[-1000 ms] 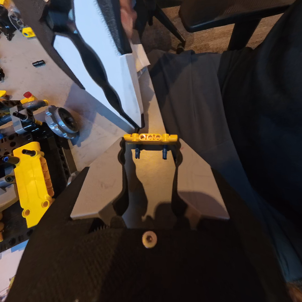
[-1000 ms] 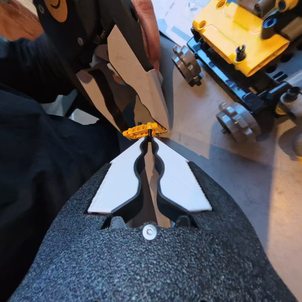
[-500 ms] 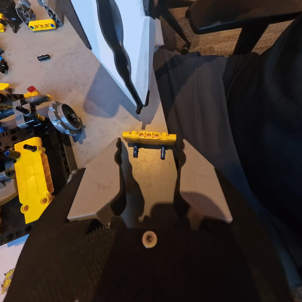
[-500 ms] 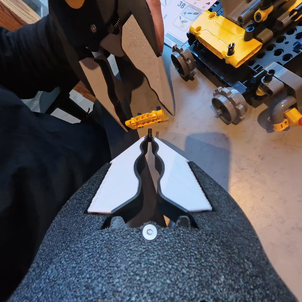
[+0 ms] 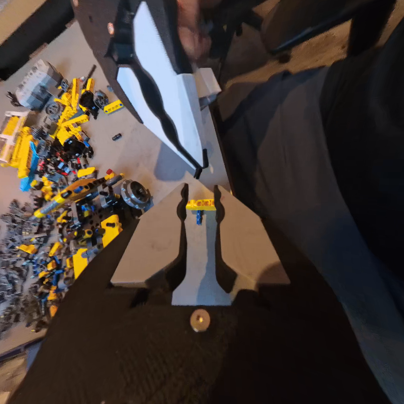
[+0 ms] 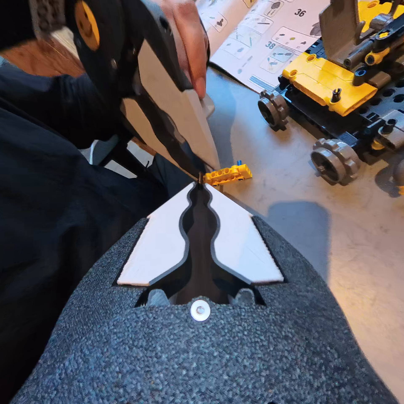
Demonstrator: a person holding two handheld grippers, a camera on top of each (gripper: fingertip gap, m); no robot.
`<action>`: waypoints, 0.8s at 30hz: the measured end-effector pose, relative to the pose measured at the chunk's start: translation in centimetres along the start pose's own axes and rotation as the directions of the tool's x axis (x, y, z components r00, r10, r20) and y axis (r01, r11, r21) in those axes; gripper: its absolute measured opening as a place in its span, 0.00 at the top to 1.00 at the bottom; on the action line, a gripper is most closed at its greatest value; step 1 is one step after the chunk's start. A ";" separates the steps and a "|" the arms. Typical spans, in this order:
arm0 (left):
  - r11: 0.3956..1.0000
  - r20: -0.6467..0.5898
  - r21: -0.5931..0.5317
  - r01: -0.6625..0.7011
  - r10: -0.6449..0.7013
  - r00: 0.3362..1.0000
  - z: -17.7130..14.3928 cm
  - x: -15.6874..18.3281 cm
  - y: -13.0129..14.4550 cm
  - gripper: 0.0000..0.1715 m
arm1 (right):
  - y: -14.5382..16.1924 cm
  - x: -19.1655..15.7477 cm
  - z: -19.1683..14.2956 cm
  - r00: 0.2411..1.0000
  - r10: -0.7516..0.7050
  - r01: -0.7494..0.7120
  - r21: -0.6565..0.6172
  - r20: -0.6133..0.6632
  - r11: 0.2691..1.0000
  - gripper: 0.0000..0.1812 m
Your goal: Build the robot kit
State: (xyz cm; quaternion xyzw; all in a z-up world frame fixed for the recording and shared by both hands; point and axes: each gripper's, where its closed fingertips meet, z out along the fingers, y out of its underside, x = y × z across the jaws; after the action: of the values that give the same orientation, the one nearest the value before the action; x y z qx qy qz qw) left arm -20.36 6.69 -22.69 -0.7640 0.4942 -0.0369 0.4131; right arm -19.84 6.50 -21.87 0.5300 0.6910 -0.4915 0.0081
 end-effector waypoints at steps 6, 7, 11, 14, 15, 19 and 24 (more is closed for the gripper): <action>0.997 0.063 0.044 -0.070 0.067 0.996 0.1 -0.2 -1.0 0.93 | 0.5 0.2 0.2 0.999 0.036 -0.036 -0.013 0.015 0.999 0.98; 0.996 0.060 0.034 -0.082 0.080 0.995 0.2 -0.1 -0.9 0.93 | 0.5 0.1 0.2 0.999 0.041 -0.040 -0.010 0.021 0.999 0.98; 0.992 0.083 0.001 -0.127 0.126 0.989 0.7 -0.1 -0.6 0.97 | 0.6 0.1 0.3 0.997 0.056 -0.056 -0.009 0.051 0.998 0.98; 0.988 0.106 -0.010 -0.154 0.155 0.982 0.8 -0.2 -0.5 0.98 | 0.5 0.2 0.3 0.995 0.072 -0.073 0.009 0.065 0.997 0.98; 0.988 0.115 -0.014 -0.156 0.156 0.981 0.8 -0.4 -0.4 0.98 | 0.5 0.3 0.2 0.995 0.075 -0.076 0.019 0.063 0.997 0.98; 0.992 0.116 -0.009 -0.127 0.127 0.985 1.2 -0.4 -0.2 0.97 | 0.7 0.7 0.3 0.993 0.100 -0.102 0.021 0.063 0.995 0.98; 0.991 0.125 0.003 -0.136 0.135 0.983 1.3 -0.4 -0.5 0.95 | 0.7 1.0 0.2 0.989 0.128 -0.130 0.024 0.075 0.991 0.98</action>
State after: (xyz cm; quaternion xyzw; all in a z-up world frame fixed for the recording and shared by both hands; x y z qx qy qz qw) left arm -19.55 7.88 -23.06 -0.7271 0.5181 0.0359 0.4490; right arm -19.87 7.08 -23.00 0.5553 0.6472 -0.5190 0.0578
